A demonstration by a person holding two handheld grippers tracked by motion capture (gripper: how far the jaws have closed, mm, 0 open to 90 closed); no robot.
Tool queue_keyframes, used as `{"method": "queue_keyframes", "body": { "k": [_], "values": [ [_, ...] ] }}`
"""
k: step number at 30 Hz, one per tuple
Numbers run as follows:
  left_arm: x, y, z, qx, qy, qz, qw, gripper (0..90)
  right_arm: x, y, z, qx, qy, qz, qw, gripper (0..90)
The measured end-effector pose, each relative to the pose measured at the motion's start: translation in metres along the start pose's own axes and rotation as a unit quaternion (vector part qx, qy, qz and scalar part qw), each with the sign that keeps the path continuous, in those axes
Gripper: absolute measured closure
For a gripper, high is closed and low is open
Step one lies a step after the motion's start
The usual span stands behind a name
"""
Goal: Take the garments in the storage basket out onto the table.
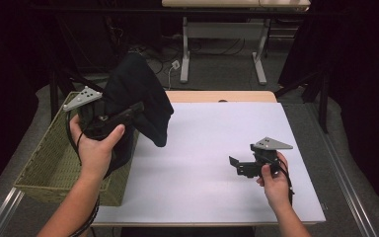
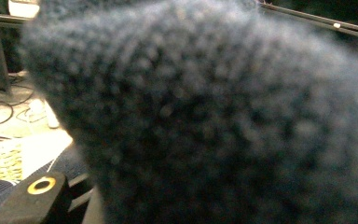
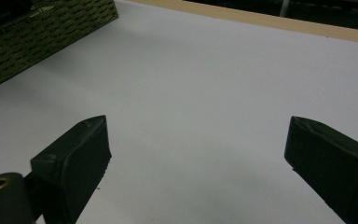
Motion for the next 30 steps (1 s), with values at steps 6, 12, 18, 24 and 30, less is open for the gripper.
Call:
{"method": "queue_keyframes", "body": {
  "k": [6,12,18,24,30],
  "values": [
    [0.007,0.01,0.003,0.011,-0.002,-0.009,0.9999,62.2,0.0,0.0,0.001,0.0,0.0,0.003,1.0,6.4],
    [0.02,0.022,0.005,0.023,-0.012,-0.021,0.9995,62.2,0.0,-0.001,0.001,-0.001,0.002,0.005,1.0,6.4],
    [0.032,0.034,0.005,0.03,-0.021,-0.034,0.9988,62.2,0.0,-0.001,0.002,-0.002,0.002,0.005,1.0,6.4],
    [0.042,0.043,0.007,0.036,-0.025,-0.043,0.9981,62.1,0.0,-0.001,0.002,-0.001,0.002,0.004,1.0,6.4],
    [0.058,0.061,0.012,0.043,-0.031,-0.068,0.9963,62.1,0.0,-0.001,0.002,-0.001,0.001,0.004,1.0,6.4]
  ]
}}
Point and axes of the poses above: each handheld gripper's, and its own axes: y roughly forward along the jaws, x roughly out of its underside, z roughly to its right, the point moved 2 cm from there along y, roughly forward along the jaws, and after that the axes turned 4 degrees about -z, right-handed, at the moved point
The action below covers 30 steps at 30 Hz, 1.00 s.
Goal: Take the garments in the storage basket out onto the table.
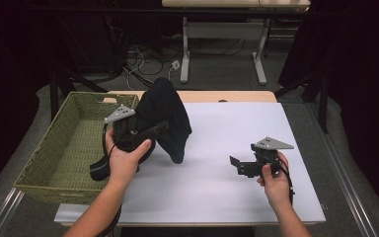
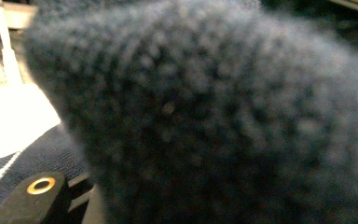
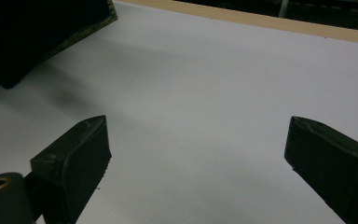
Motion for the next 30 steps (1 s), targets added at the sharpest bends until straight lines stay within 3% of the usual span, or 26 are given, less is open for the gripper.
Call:
{"method": "queue_keyframes", "body": {
  "k": [3,13,17,22,30],
  "values": [
    [0.006,0.01,0.0,-0.004,0.004,-0.011,0.9999,62.1,0.0,0.0,0.0,0.0,0.0,0.002,1.0,6.4],
    [0.039,0.043,-0.005,0.004,-0.029,-0.056,0.998,61.6,0.0,-0.001,0.002,0.0,0.003,0.002,1.0,6.5],
    [0.049,0.052,-0.006,-0.001,-0.026,-0.068,0.9974,61.4,0.0,-0.001,0.001,0.002,0.003,-0.001,1.0,6.5],
    [0.053,0.057,-0.006,-0.003,-0.025,-0.062,0.9978,61.1,0.0,-0.001,0.001,0.001,0.003,0.0,1.0,6.5],
    [0.064,0.066,-0.01,-0.006,-0.015,-0.082,0.9965,59.5,0.0,-0.001,0.002,0.001,0.003,0.0,1.0,6.6]
  ]
}}
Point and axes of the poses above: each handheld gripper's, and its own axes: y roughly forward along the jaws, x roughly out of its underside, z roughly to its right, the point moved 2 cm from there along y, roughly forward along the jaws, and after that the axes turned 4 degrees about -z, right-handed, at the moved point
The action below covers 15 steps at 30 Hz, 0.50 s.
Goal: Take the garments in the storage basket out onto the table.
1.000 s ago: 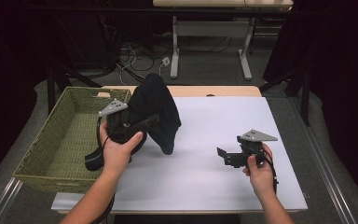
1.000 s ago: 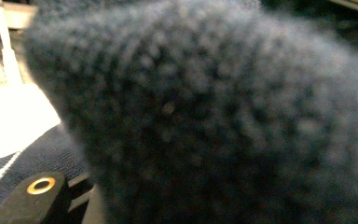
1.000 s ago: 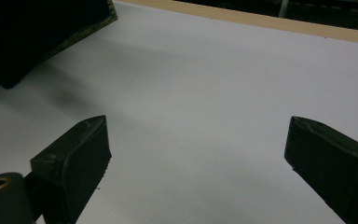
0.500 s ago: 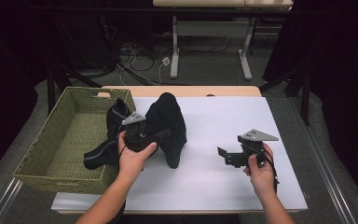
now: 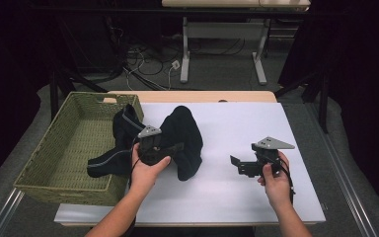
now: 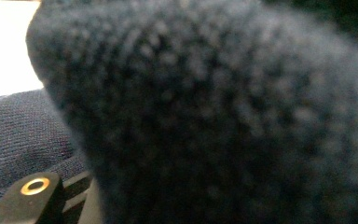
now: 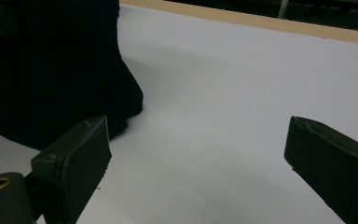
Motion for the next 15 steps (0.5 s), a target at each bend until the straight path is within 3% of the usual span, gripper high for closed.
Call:
{"method": "queue_keyframes", "body": {
  "k": [6,15],
  "values": [
    [0.014,0.009,-0.008,-0.007,0.001,-0.023,0.9997,59.0,0.0,0.0,0.0,0.0,0.0,-0.002,1.0,6.8],
    [0.021,0.013,-0.013,-0.009,-0.01,-0.029,0.9995,57.9,0.0,0.002,-0.001,-0.003,-0.002,0.0,1.0,6.9]
  ]
}}
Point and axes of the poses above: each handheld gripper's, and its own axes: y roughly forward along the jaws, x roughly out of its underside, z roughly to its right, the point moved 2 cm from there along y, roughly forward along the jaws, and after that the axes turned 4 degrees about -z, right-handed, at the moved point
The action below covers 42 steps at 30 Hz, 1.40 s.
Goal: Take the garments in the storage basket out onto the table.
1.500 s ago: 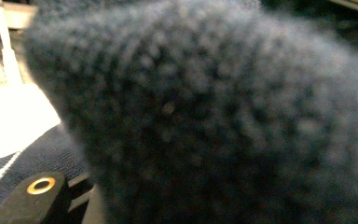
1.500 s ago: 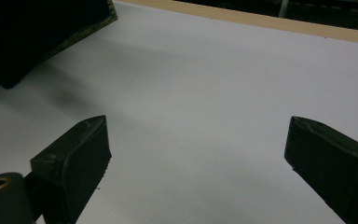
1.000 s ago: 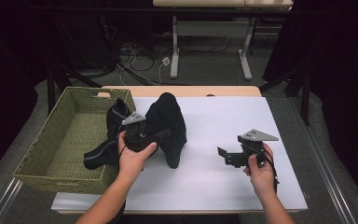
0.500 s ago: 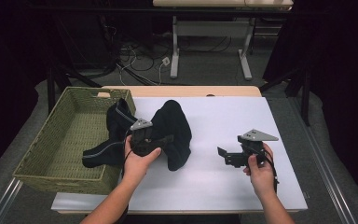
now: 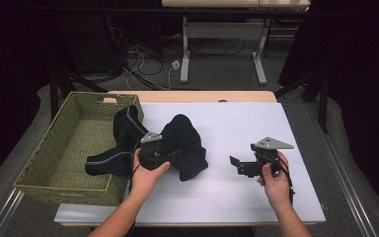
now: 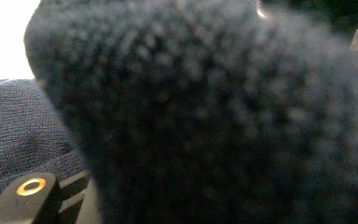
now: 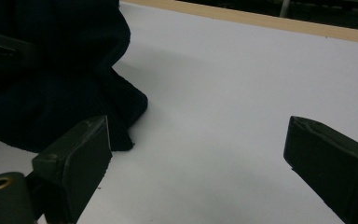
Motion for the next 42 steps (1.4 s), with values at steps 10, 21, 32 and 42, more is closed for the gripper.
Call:
{"method": "queue_keyframes", "body": {
  "k": [10,21,32,42],
  "values": [
    [0.002,0.001,0.001,-0.005,0.001,0.003,1.0,52.1,0.0,-0.001,0.001,0.001,0.001,0.0,1.0,7.1],
    [0.002,0.0,0.0,-0.011,-0.004,0.006,0.9999,43.6,0.002,0.003,-0.002,-0.001,-0.004,-0.008,1.0,8.8],
    [0.0,0.0,0.001,-0.015,-0.006,0.003,0.9999,41.3,0.004,0.006,-0.007,-0.004,-0.01,-0.014,0.9998,12.3],
    [-0.005,-0.004,0.01,-0.043,0.061,-0.04,0.9964,39.5,0.003,0.005,-0.006,-0.001,-0.007,-0.011,0.9999,12.3]
  ]
}}
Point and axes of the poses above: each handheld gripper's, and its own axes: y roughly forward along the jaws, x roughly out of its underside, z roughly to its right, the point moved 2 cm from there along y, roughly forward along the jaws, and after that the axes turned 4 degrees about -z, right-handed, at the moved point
